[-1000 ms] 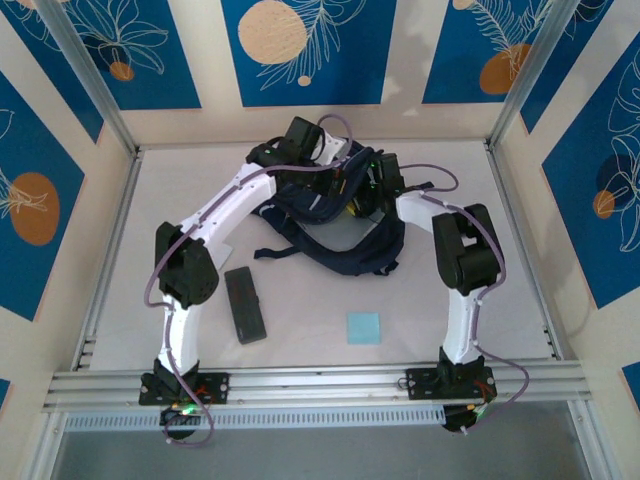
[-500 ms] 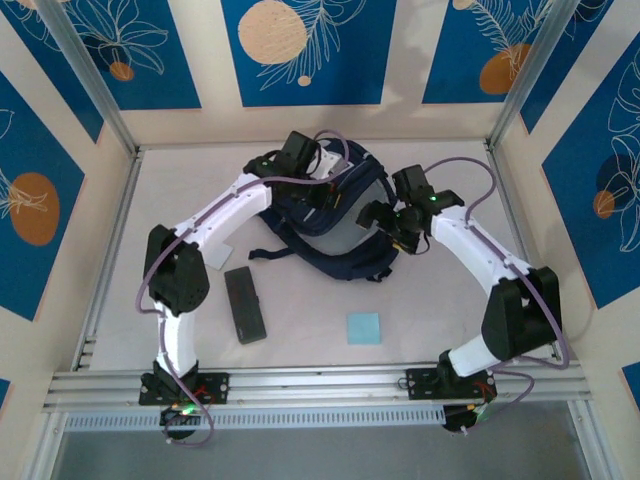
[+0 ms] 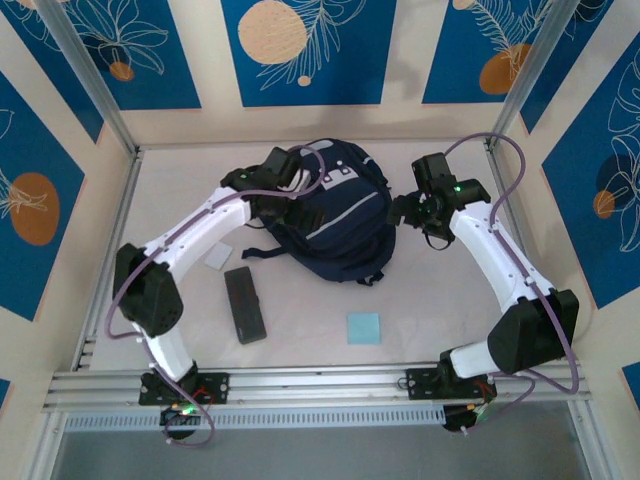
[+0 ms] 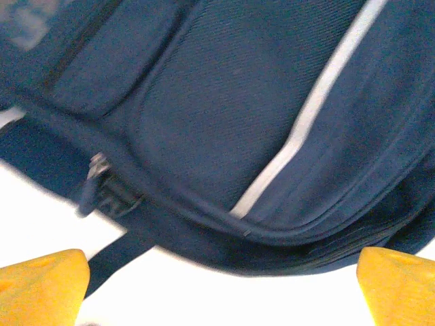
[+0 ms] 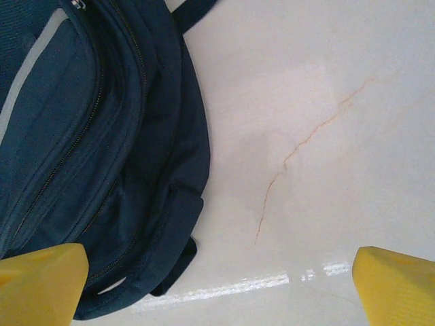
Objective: Pack the student bag
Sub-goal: Close the student bag at the top-center of the table, then pick up the glasses case from the bottom-center of the table.
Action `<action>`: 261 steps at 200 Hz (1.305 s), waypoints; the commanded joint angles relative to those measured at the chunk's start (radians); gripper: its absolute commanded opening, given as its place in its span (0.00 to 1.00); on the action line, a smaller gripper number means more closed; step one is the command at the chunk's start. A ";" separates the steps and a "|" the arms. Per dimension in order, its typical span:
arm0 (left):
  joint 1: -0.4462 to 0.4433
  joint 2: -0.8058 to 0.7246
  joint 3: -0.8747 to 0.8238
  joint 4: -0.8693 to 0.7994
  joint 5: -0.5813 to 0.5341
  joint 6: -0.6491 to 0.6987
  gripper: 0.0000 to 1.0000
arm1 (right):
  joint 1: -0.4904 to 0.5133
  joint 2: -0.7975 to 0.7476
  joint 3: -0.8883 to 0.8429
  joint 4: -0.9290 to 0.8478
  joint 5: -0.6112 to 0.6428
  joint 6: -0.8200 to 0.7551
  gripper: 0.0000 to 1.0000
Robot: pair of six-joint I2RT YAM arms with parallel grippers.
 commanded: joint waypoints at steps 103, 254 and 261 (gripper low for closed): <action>0.080 -0.376 -0.669 -0.026 -0.101 -0.660 1.00 | 0.029 0.019 -0.070 0.166 -0.217 0.011 0.99; 0.083 -0.247 -0.881 0.288 -0.061 -0.686 0.93 | 0.103 0.033 -0.103 0.170 -0.213 0.016 1.00; 0.083 -0.246 -0.884 0.292 -0.060 -0.684 0.91 | 0.103 0.033 -0.102 0.169 -0.215 0.016 1.00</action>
